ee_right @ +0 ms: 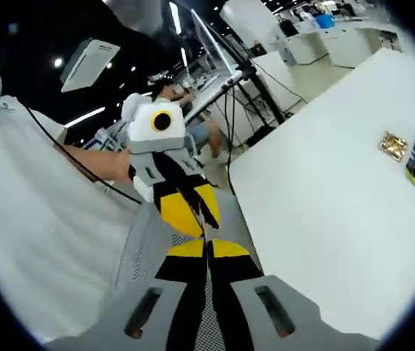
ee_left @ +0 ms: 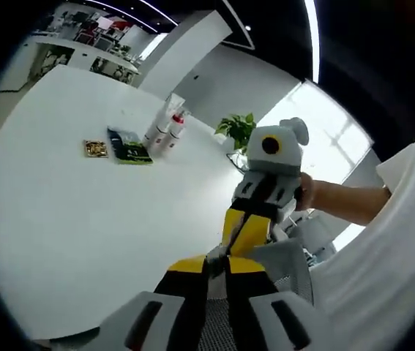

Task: Arrange the skincare products in the storage area until every visible bottle or jar stands upright without overlapping.

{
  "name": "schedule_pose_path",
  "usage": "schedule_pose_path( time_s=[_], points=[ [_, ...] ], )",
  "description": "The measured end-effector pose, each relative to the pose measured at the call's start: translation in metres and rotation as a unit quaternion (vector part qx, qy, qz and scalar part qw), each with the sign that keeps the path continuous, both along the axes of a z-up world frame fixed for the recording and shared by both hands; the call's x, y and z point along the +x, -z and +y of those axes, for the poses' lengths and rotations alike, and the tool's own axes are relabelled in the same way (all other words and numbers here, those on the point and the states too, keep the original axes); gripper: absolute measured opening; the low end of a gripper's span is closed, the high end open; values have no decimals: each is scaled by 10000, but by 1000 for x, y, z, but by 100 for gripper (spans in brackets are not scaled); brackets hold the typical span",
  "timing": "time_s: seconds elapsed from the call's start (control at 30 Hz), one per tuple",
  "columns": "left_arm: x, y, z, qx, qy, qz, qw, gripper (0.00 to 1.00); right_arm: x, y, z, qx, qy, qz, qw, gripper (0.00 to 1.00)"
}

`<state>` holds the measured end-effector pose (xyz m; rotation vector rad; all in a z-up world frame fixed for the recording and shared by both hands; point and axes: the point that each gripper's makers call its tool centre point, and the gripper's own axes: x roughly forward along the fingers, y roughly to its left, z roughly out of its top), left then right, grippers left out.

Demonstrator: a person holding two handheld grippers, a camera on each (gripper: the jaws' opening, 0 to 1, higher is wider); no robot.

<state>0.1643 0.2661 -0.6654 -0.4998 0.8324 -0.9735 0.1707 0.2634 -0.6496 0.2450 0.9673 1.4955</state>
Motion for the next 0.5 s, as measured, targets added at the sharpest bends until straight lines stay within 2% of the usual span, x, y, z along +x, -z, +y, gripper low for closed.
schedule_pose_path(
  time_s=[0.07,0.13,0.4,0.5],
  points=[
    [0,0,0,-1,-5,-6,10000,10,2,-5,0,144,150,218,9995,0],
    [0,-1,-1,-41,0,11,10000,10,4,-5,-2,178,193,233,9994,0],
    [6,-7,4,-285,-202,90,9993,8,13,-11,0,510,742,614,9941,0],
    [9,-9,6,-299,-279,19,9992,7,16,-10,1,550,935,715,9915,0]
  ],
)
